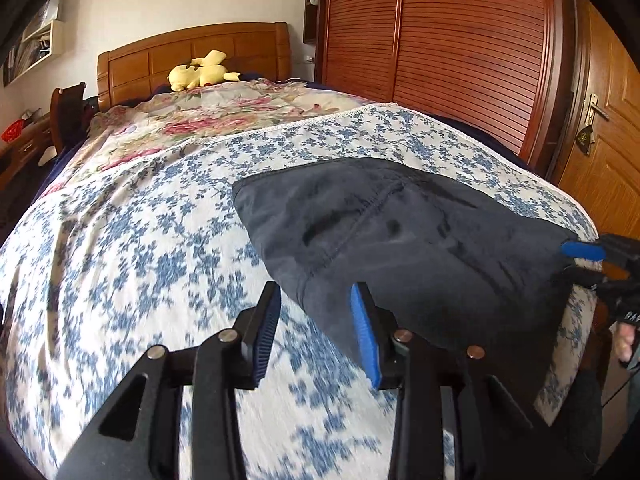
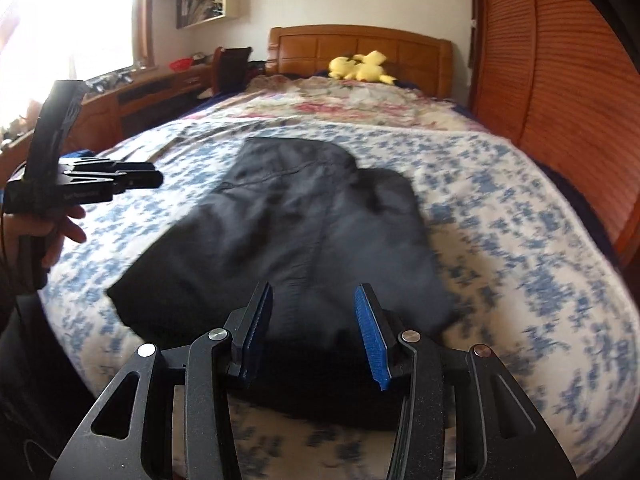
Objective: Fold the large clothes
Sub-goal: 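Grasp the folded black jacket bundle with the left tool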
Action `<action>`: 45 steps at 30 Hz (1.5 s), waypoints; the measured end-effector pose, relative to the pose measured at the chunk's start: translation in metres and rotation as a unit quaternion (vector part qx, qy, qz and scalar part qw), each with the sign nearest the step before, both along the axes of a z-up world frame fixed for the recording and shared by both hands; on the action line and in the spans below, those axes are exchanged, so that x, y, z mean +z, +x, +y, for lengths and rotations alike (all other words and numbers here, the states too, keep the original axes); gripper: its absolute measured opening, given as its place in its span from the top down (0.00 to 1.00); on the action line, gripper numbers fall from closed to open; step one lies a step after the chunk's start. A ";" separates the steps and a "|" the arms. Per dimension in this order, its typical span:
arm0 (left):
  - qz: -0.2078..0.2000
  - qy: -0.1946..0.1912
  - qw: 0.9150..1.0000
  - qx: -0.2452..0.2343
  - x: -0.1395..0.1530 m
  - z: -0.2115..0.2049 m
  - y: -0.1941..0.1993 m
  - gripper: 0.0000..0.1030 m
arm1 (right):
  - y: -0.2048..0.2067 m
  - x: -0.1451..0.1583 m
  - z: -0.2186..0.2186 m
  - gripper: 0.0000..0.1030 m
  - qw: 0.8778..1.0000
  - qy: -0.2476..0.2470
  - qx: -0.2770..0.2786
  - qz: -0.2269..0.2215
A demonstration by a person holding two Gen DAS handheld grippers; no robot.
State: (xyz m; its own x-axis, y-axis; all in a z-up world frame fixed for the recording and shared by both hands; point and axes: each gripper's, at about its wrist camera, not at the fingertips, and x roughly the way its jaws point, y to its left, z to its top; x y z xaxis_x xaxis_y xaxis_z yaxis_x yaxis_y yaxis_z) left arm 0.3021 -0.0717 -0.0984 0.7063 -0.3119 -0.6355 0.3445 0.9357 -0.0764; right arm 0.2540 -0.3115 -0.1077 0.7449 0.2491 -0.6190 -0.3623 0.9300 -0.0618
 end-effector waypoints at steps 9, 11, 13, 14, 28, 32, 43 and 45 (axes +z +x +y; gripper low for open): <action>0.019 0.023 0.999 -0.018 -0.020 0.002 0.060 0.65 | -0.022 -0.011 -0.058 0.49 0.994 0.028 -0.102 0.025; 0.018 0.032 0.999 -0.021 -0.023 0.001 0.070 0.65 | -0.025 -0.017 -0.063 0.49 0.993 0.026 -0.113 0.037; 0.023 0.034 0.999 -0.020 -0.026 0.003 0.083 0.65 | -0.023 -0.022 -0.063 0.49 0.992 0.024 -0.116 0.049; 0.030 0.028 0.999 -0.018 -0.028 0.005 0.092 0.65 | -0.019 -0.027 -0.064 0.49 0.991 0.024 -0.119 0.057; 0.070 0.020 0.997 0.007 -0.059 0.011 0.162 0.61 | 0.011 -0.059 -0.043 0.49 0.991 0.020 -0.102 0.085; 0.091 0.021 0.996 0.005 -0.074 0.005 0.173 0.54 | 0.012 -0.063 -0.047 0.47 0.991 0.033 -0.099 0.089; 0.089 0.040 0.995 0.013 -0.079 0.001 0.178 0.45 | 0.011 -0.064 -0.044 0.46 0.990 0.047 -0.100 0.087; 0.091 0.035 0.995 0.013 -0.080 0.002 0.180 0.44 | 0.013 -0.064 -0.045 0.46 0.990 0.052 -0.101 0.087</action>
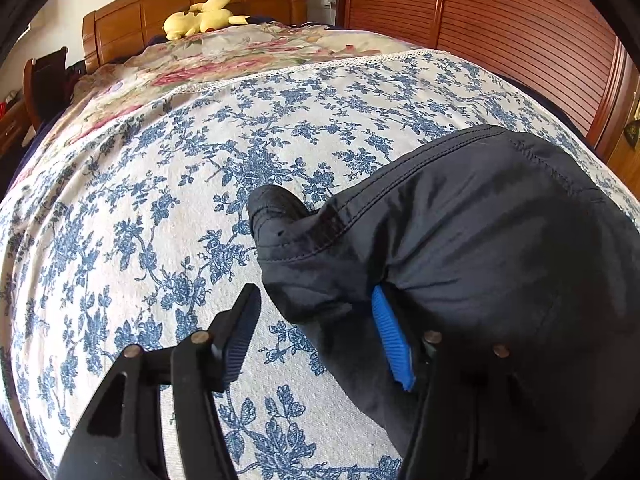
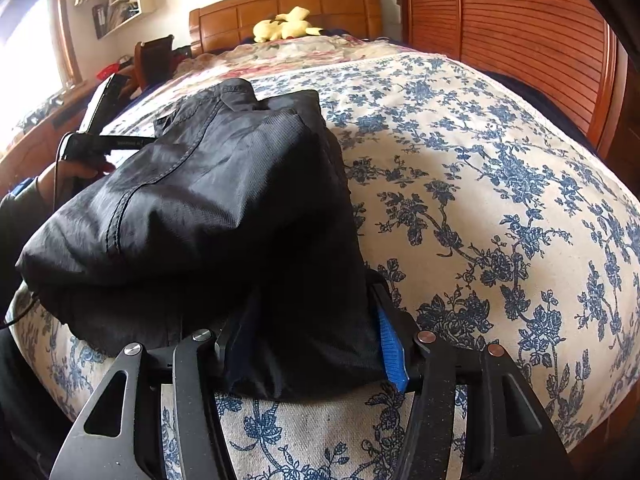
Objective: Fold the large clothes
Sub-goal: 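Grasp the folded black jacket bundle with the left tool, then lift the jacket bundle with the left tool and carry it toward the wardrobe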
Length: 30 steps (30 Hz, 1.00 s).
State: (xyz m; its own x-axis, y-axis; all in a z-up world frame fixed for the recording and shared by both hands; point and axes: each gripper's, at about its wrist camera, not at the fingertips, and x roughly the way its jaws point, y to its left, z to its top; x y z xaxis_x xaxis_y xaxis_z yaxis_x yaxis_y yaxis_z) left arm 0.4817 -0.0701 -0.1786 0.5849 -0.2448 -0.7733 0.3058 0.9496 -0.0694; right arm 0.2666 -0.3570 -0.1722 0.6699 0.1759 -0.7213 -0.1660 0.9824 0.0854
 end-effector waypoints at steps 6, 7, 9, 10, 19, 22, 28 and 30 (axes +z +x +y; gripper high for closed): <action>0.003 -0.010 1.000 0.007 -0.002 0.001 0.001 0.45 | 0.003 -0.003 -0.004 0.44 1.000 0.027 0.001 -0.001; 0.005 -0.014 1.000 0.008 -0.001 0.001 0.001 0.48 | 0.004 -0.003 -0.004 0.44 1.000 0.029 0.003 -0.001; 0.018 -0.039 0.999 -0.001 -0.002 0.001 0.002 0.62 | 0.005 -0.004 -0.003 0.44 1.000 0.031 0.006 -0.002; 0.020 -0.042 0.999 -0.001 -0.001 0.002 0.002 0.66 | 0.006 -0.004 -0.002 0.44 0.999 0.031 0.008 -0.001; -0.043 -0.034 0.998 0.005 0.041 -0.008 -0.018 0.89 | 0.003 0.013 -0.003 0.94 0.997 0.064 0.036 -0.039; -0.086 -0.013 0.996 0.000 0.071 -0.026 -0.035 0.90 | -0.002 0.027 -0.012 0.98 0.992 0.100 0.044 -0.065; -0.124 0.014 0.992 -0.018 0.115 -0.064 -0.051 0.90 | -0.010 0.054 -0.026 0.99 0.981 0.142 0.064 -0.112; -0.138 0.015 0.990 -0.024 0.129 -0.082 -0.056 0.94 | -0.015 0.062 -0.035 0.99 0.979 0.146 0.061 -0.131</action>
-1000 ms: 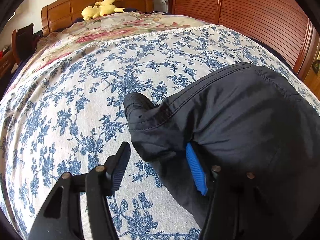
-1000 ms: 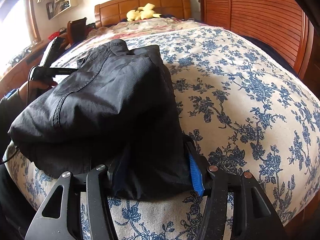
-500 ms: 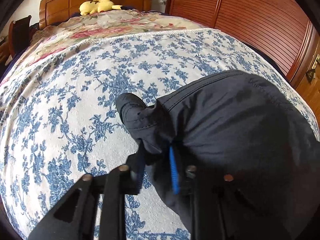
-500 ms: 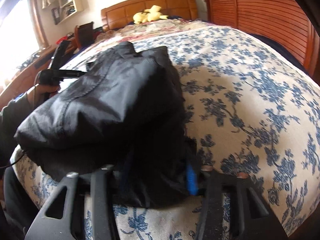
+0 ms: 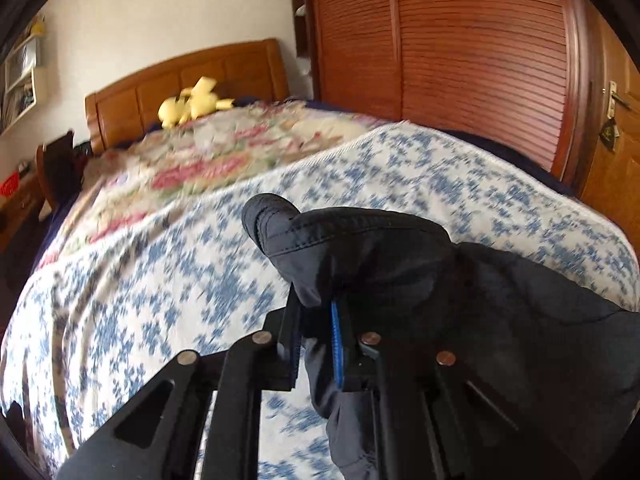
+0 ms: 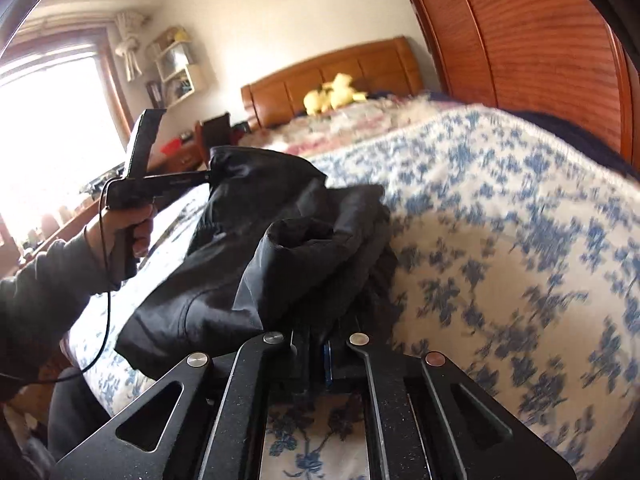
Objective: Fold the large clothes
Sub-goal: 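Lift the jacket bundle with the left tool and carry it toward the wardrobe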
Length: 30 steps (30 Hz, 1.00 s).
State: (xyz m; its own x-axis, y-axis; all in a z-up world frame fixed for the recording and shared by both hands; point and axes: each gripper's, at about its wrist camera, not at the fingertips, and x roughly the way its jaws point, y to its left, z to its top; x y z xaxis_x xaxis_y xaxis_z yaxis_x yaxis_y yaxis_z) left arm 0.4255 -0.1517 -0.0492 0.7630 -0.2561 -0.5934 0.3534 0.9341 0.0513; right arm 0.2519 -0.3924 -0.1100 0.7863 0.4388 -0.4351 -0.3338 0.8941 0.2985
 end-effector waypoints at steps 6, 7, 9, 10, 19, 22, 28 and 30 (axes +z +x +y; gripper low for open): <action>-0.021 0.005 0.999 -0.033 0.016 -0.085 -0.003 0.97 | -0.005 0.029 -0.060 0.99 0.998 -0.012 -0.044 -0.040; -0.019 0.000 0.999 -0.046 0.017 -0.107 -0.003 0.97 | -0.007 0.033 -0.071 0.99 0.997 -0.018 -0.053 -0.045; -0.019 -0.015 0.997 -0.068 0.019 -0.146 -0.001 0.97 | -0.011 0.046 -0.100 0.99 0.994 -0.042 -0.083 -0.061; -0.020 -0.019 0.997 -0.075 0.021 -0.161 -0.001 0.97 | -0.011 0.050 -0.112 0.99 0.992 -0.050 -0.094 -0.064; -0.036 -0.045 0.986 -0.157 0.042 -0.335 -0.005 0.97 | -0.029 0.080 -0.241 0.99 0.962 -0.124 -0.233 -0.065; -0.028 -0.045 0.987 -0.153 0.038 -0.353 -0.005 0.97 | -0.035 0.072 -0.258 0.99 0.953 -0.150 -0.261 -0.046; -0.005 -0.034 0.988 -0.152 0.033 -0.350 -0.008 0.94 | -0.045 0.050 -0.255 0.95 0.937 -0.177 -0.301 -0.009; 0.004 -0.030 0.986 -0.161 0.033 -0.343 -0.012 0.91 | -0.045 0.049 -0.257 0.91 0.932 -0.182 -0.314 0.001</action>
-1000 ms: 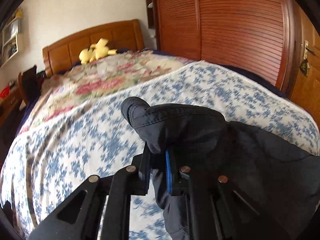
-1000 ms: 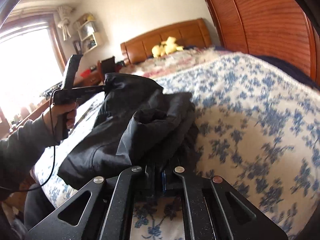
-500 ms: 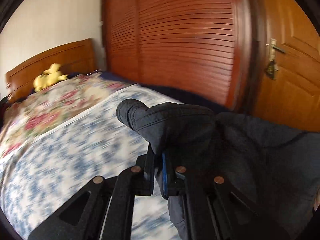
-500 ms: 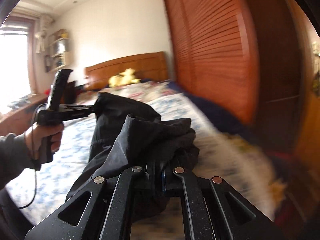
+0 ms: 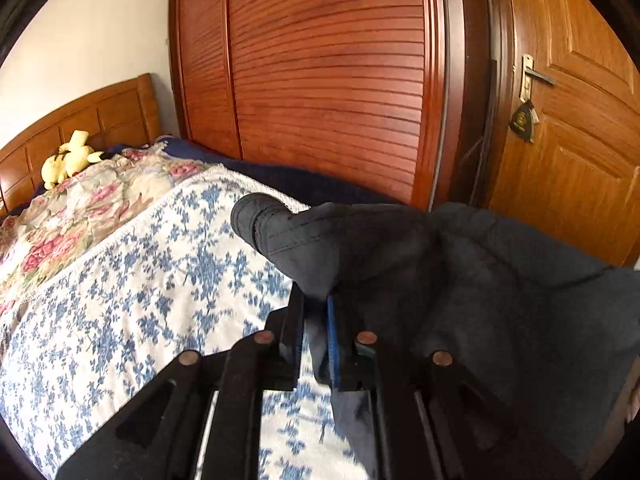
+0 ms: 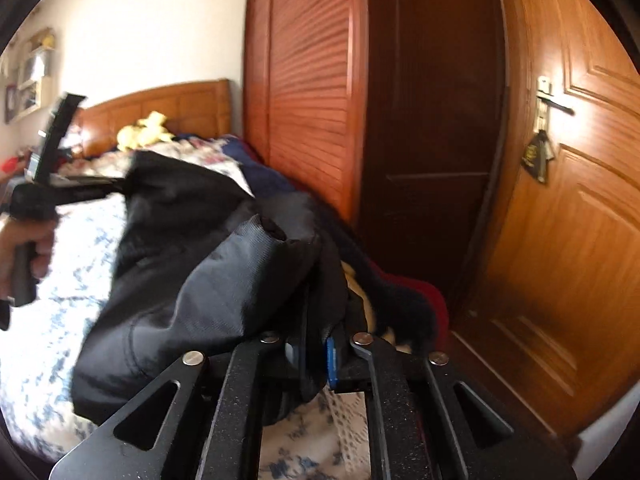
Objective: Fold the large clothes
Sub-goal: 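Lift the jacket bundle with the left tool and carry it toward the wardrobe, then lower the jacket bundle onto the bed corner and open the left tool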
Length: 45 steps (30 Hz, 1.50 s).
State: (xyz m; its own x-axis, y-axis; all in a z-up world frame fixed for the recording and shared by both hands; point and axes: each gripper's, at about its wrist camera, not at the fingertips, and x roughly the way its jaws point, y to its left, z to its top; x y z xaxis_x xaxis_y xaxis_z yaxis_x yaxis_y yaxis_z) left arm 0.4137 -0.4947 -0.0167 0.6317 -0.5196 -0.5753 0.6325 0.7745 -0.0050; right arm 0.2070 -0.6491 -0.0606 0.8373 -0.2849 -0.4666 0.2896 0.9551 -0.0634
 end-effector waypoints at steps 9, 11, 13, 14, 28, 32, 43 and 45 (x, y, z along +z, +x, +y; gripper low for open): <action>-0.021 -0.012 0.999 -0.033 0.022 0.056 -0.048 0.72 | -0.017 0.053 0.010 0.59 0.997 -0.027 -0.015 -0.070; -0.018 -0.021 0.999 -0.039 0.026 0.071 -0.059 0.69 | -0.015 0.063 0.017 0.58 0.997 -0.025 0.006 -0.075; -0.016 -0.026 0.999 -0.043 0.028 0.085 -0.069 0.68 | -0.006 0.067 0.032 0.58 0.997 -0.030 0.036 -0.068; -0.017 -0.026 0.999 -0.043 0.028 0.090 -0.071 0.68 | 0.000 0.066 0.037 0.58 0.996 -0.034 0.048 -0.063; -0.037 -0.017 0.999 -0.035 0.028 0.173 -0.130 0.58 | 0.078 -0.030 0.017 0.58 0.994 0.004 0.004 0.109; -0.043 -0.022 0.998 -0.026 0.034 0.195 -0.143 0.52 | 0.075 -0.047 0.000 0.58 0.992 0.025 -0.005 0.123; -0.047 -0.033 0.998 0.009 0.042 0.257 -0.181 0.49 | 0.042 0.000 0.060 0.53 0.997 -0.010 -0.013 0.080; -0.042 -0.035 0.998 0.019 0.040 0.271 -0.189 0.49 | 0.041 0.007 0.080 0.46 0.998 -0.003 0.002 0.064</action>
State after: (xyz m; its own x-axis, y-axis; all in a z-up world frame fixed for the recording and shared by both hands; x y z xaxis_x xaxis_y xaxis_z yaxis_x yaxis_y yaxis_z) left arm 0.2243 -0.2242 0.0230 0.6965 -0.5307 -0.4829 0.6028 0.7979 -0.0074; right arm 0.2480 -0.5690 -0.0541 0.7716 -0.2845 -0.5689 0.2749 0.9557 -0.1051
